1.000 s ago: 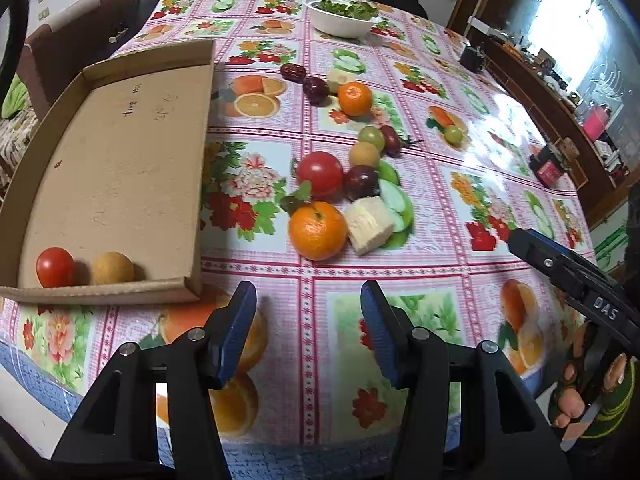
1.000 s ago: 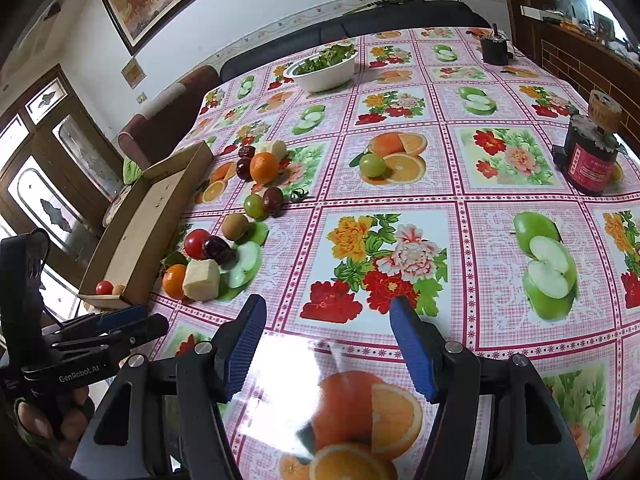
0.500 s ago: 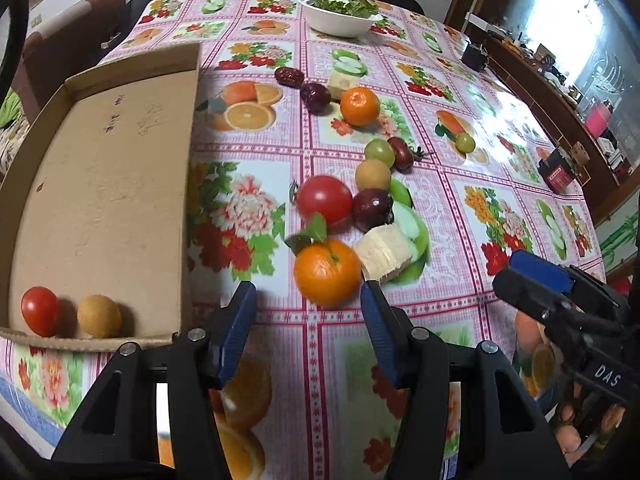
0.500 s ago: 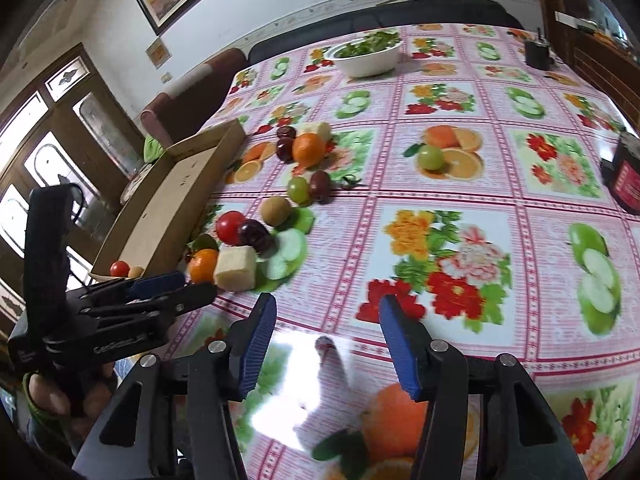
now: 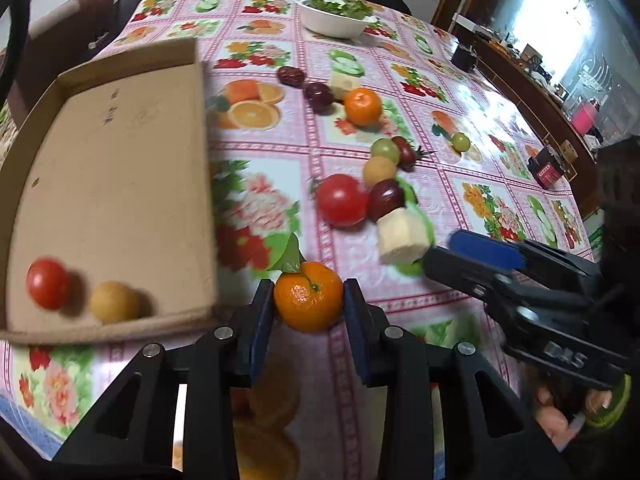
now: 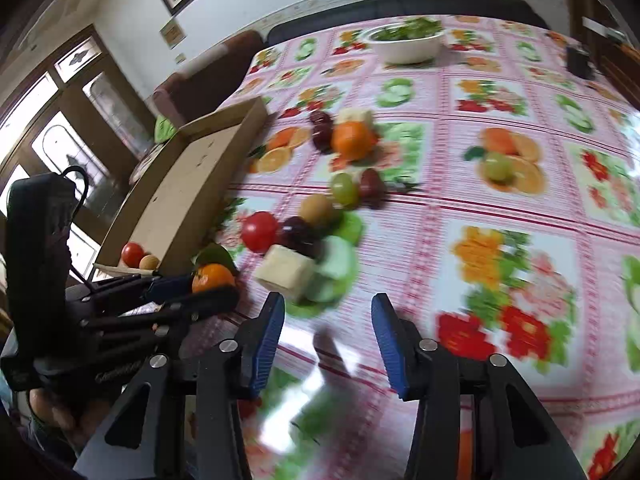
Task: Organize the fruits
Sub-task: 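Grasp the tangerine with the left tool while the right tool grasps the cheese cube, then carry the tangerine and cheese cube into the tray and release both, then withdraw both tools from the tray toward the remaining fruits, then grasp the red tomato with the left tool while the right tool grasps the dark plum, then carry the tomato and plum into the tray and open both tools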
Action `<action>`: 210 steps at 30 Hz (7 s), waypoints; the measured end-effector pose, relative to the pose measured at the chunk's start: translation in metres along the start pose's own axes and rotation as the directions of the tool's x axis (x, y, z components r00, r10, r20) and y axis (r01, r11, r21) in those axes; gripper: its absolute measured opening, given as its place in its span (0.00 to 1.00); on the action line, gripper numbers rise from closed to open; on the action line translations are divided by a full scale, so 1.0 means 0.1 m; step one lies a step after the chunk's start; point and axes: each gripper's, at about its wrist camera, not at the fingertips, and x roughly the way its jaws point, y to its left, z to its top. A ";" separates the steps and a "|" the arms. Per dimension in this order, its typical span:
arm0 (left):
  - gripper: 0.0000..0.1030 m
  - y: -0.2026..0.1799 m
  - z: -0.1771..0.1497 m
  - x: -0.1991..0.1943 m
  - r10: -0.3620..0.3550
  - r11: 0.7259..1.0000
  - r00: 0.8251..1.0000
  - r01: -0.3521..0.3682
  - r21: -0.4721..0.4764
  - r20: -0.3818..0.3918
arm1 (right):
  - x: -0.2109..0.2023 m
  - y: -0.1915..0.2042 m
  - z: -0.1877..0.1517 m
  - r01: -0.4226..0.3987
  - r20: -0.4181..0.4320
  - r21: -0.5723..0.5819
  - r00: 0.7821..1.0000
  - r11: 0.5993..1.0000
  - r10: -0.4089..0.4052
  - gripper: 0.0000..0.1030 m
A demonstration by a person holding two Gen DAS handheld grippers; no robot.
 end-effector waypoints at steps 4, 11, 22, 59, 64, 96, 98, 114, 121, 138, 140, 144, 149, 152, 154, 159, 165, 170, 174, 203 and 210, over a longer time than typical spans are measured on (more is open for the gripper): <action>0.31 0.10 -0.06 -0.07 0.001 1.000 1.000 -0.001 -0.028 0.002 | 0.22 0.15 0.08 -0.014 -0.014 -0.028 1.000 1.000 0.014 0.44; 0.31 0.08 -0.09 -0.22 -0.014 0.999 0.999 0.015 -0.033 0.033 | 0.32 0.36 0.12 0.000 -0.022 -0.085 1.000 0.996 -0.001 0.30; 0.31 0.07 -0.06 -0.45 0.005 0.999 0.996 -0.001 -0.041 0.086 | -0.08 0.37 0.04 -0.007 0.036 -0.082 0.999 0.997 0.010 0.30; 0.31 0.65 -0.11 -0.81 0.069 0.988 0.985 -0.045 -0.150 0.160 | -0.07 0.89 0.07 -0.062 0.011 -0.164 0.998 0.985 0.065 0.30; 0.31 0.97 -0.03 -0.89 0.125 0.973 0.976 -0.085 -0.213 0.181 | 0.00 1.07 0.17 -0.088 0.009 -0.192 0.996 0.977 0.091 0.30; 0.32 1.64 0.22 -0.28 0.197 0.926 0.980 -0.175 -0.334 0.034 | 1.21 1.84 0.65 -0.138 -0.177 -0.323 0.981 0.936 0.083 0.32; 0.32 1.66 0.22 -0.29 0.187 0.924 0.982 -0.165 -0.346 0.031 | 1.20 1.84 0.64 -0.134 -0.170 -0.326 0.982 0.936 0.081 0.32; 0.39 1.31 0.22 -0.65 0.124 0.938 0.986 -0.080 -0.337 0.110 | 0.52 1.44 0.55 -0.122 -0.062 -0.267 0.992 0.956 0.109 0.34; 0.39 0.93 0.23 -0.62 0.061 0.959 0.992 -0.027 -0.281 0.112 | 0.18 0.85 0.45 -0.072 -0.014 -0.133 0.997 0.989 0.071 0.37; 0.39 0.13 0.18 -0.45 -0.037 0.989 0.998 0.045 -0.141 0.056 | -0.20 -0.11 0.14 0.011 0.030 0.062 0.999 0.998 -0.013 0.37; 0.39 0.08 0.18 -0.44 -0.041 0.990 0.998 0.048 -0.132 0.053 | -0.22 -0.13 0.13 0.012 0.034 0.067 0.999 0.998 -0.014 0.37; 0.39 -0.02 0.19 -0.43 -0.041 0.993 0.998 0.047 -0.109 0.050 | -0.25 -0.18 0.12 0.014 0.041 0.080 0.999 0.997 -0.017 0.37; 0.39 -0.12 0.21 -0.33 -0.035 0.995 0.999 0.038 -0.088 0.038 | -0.26 -0.23 0.10 0.014 0.043 0.090 0.999 0.996 -0.018 0.37; 0.39 -0.17 0.24 -0.24 -0.032 0.997 0.999 0.034 -0.074 0.024 | -0.25 -0.25 0.10 0.013 0.040 0.096 0.999 0.995 -0.017 0.37; 0.39 -0.20 0.25 -0.19 -0.029 0.998 0.999 0.030 -0.062 0.019 | -0.25 -0.26 0.10 0.013 0.041 0.099 0.999 0.995 -0.017 0.37; 0.39 -0.20 0.26 -0.06 -0.005 0.999 1.000 0.005 -0.047 -0.012 | -0.18 -0.22 0.14 -0.004 0.036 0.095 0.999 0.995 0.000 0.37; 0.39 -0.09 0.19 -0.05 0.006 0.999 1.000 -0.007 -0.040 -0.025 | 0.09 0.00 0.24 -0.043 -0.001 0.043 0.999 0.998 0.043 0.37; 0.39 -0.04 0.27 -0.02 -0.004 0.999 1.000 0.003 -0.048 -0.023 | 0.39 0.13 0.38 -0.045 -0.035 0.022 0.998 0.999 0.046 0.36; 0.39 -0.11 0.37 0.06 -0.006 1.000 1.000 0.005 -0.022 -0.028 | 0.37 0.07 0.41 -0.039 -0.020 0.026 0.999 0.999 0.039 0.25; 0.29 -0.25 0.43 0.05 0.021 0.999 1.000 -0.020 -0.029 0.023 | -0.36 -0.29 0.20 -0.010 0.097 0.103 0.995 0.995 0.000 0.25; 0.29 -0.09 0.40 -0.20 0.058 0.996 0.996 -0.054 -0.065 0.072 | -0.34 -0.10 0.21 -0.024 0.089 0.068 0.996 0.997 0.018 0.25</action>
